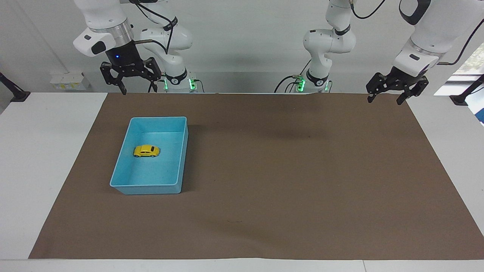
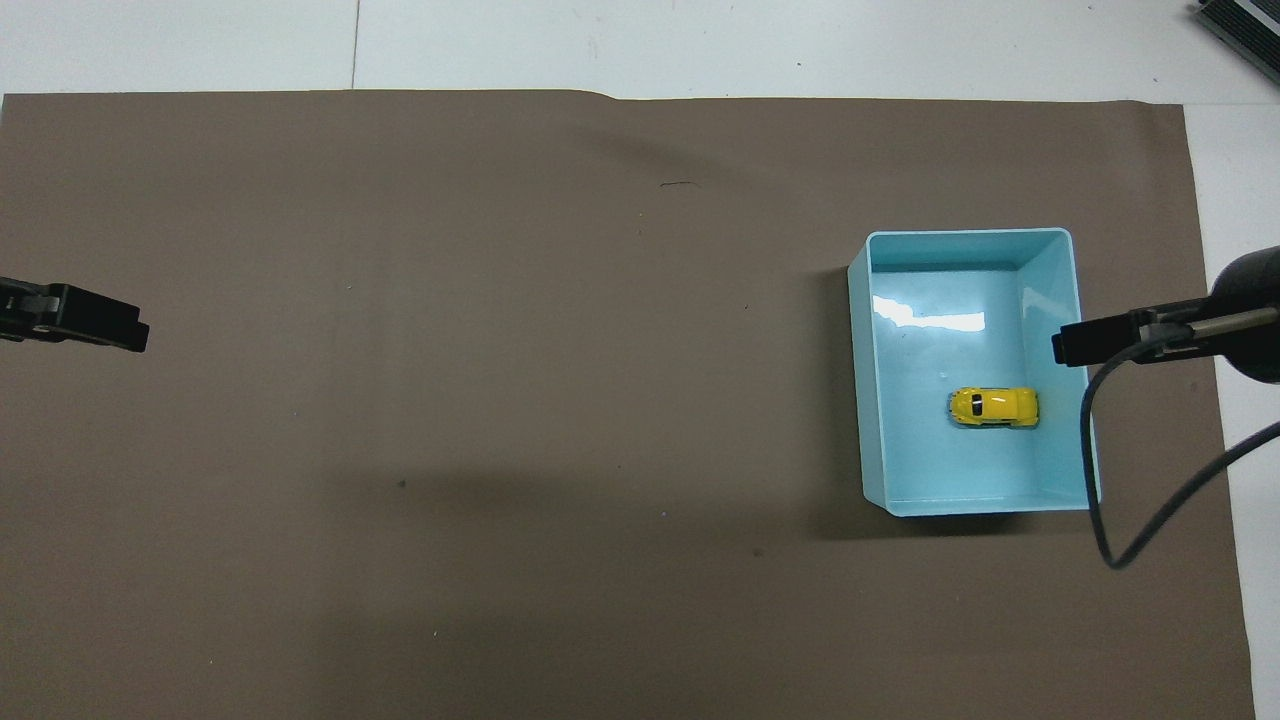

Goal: Wind up and store yellow beetle car

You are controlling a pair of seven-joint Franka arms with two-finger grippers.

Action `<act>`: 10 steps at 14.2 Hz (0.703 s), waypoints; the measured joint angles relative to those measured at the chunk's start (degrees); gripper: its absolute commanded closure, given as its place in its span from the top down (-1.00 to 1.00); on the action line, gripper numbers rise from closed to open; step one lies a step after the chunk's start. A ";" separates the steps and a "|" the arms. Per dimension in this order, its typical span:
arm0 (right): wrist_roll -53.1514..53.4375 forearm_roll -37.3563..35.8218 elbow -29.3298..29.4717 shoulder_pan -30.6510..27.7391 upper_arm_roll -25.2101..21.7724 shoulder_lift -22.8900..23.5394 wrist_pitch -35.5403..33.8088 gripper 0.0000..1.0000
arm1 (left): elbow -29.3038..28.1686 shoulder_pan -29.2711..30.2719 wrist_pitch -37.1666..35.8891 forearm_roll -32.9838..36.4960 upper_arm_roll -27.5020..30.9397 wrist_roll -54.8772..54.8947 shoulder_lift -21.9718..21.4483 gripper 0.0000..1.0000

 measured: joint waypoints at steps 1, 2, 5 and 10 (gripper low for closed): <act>0.01 0.00 0.00 -0.01 -0.20 0.00 0.00 1.00 | 0.00 0.00 0.00 0.00 0.00 0.00 0.00 1.00; 0.02 0.00 0.01 -0.02 -0.58 0.00 -0.01 1.00 | 0.00 0.00 0.00 0.00 0.00 0.00 0.00 1.00; 0.01 0.02 0.03 -0.02 -1.42 0.00 -0.02 1.00 | 0.03 0.00 0.00 0.00 0.00 0.00 0.00 1.00; 0.01 0.03 0.03 -0.02 -1.42 -0.01 -0.28 1.00 | 0.04 0.00 -0.50 0.00 0.00 0.00 -0.04 1.00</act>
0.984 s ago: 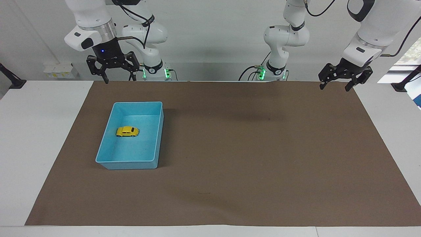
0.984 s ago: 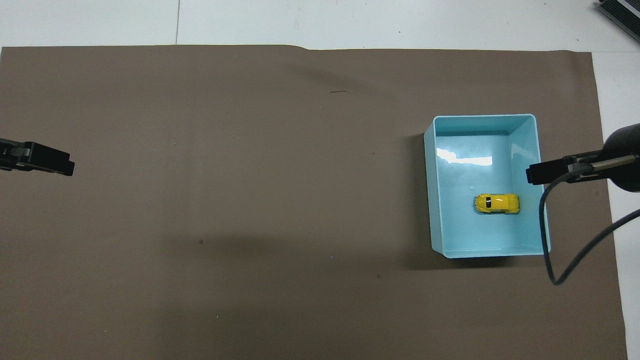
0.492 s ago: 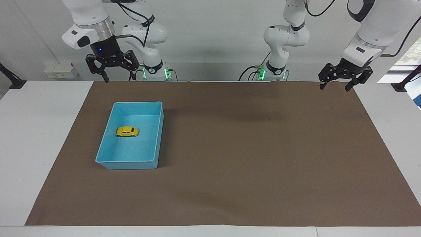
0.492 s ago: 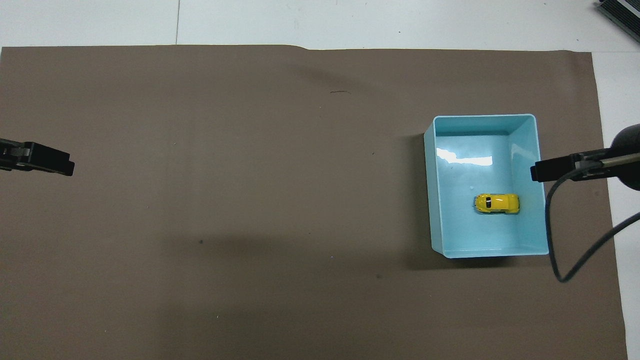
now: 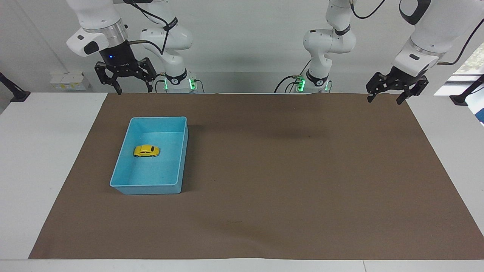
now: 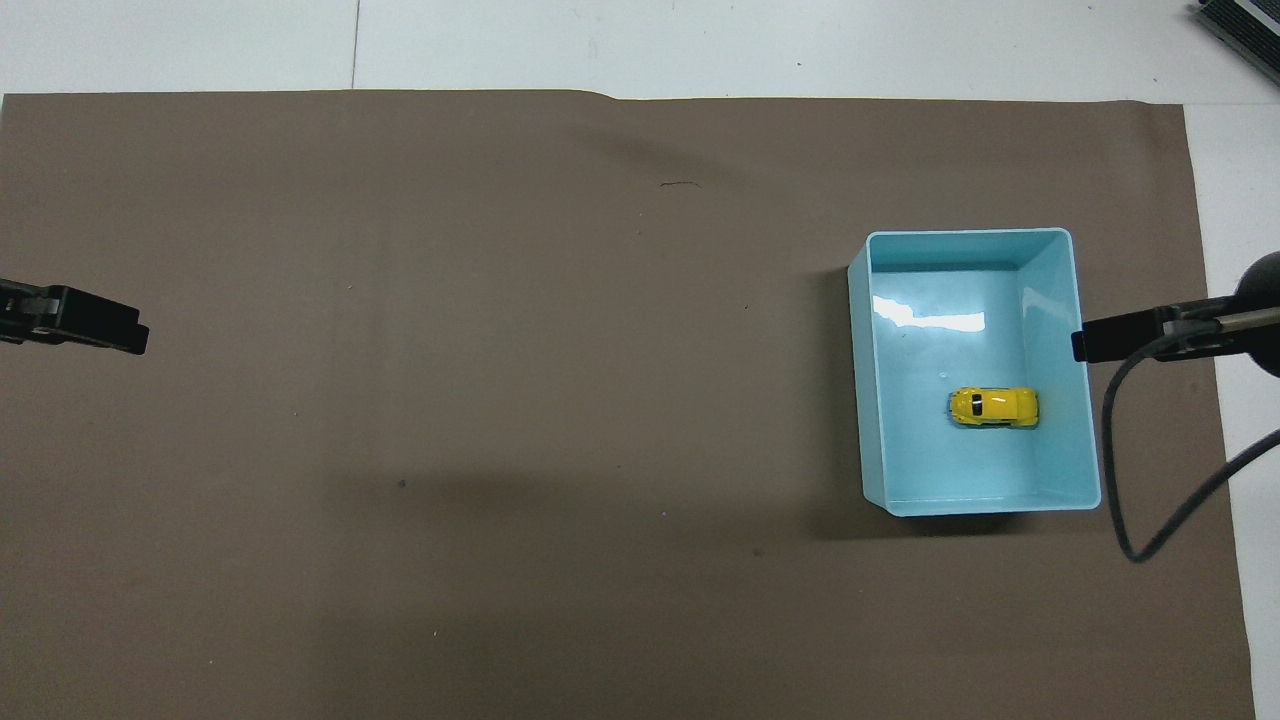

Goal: Wind up and store yellow beetle car

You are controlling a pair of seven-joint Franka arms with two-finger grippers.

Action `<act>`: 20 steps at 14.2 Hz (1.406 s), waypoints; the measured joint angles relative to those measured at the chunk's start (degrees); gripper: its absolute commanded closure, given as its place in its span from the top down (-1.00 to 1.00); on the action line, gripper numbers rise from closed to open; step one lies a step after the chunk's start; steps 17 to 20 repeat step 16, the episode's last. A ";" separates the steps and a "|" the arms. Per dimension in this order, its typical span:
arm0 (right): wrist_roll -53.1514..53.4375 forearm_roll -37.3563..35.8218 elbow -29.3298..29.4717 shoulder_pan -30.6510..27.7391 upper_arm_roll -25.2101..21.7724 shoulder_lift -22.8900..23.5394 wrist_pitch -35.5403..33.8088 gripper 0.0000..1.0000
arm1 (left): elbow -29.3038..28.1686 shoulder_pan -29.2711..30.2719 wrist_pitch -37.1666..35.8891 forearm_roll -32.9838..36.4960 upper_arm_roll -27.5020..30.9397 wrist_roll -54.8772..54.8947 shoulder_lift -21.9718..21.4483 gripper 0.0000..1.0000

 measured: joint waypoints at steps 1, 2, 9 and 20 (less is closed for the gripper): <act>0.00 0.00 0.00 0.00 -0.01 0.00 -0.02 1.00 | 0.00 0.00 -0.14 0.00 0.00 0.00 0.00 1.00; 0.00 0.00 0.00 0.00 -0.01 -0.01 -0.05 1.00 | 0.00 0.00 -0.21 0.00 0.00 0.00 0.00 1.00; 0.00 0.04 0.00 0.00 -0.02 -0.01 -0.06 1.00 | 0.00 0.00 -0.35 0.00 0.00 0.00 0.00 1.00; 0.00 0.06 0.03 -0.06 -0.22 0.28 0.26 1.00 | 0.00 0.00 -1.07 0.00 0.00 0.00 -0.01 1.00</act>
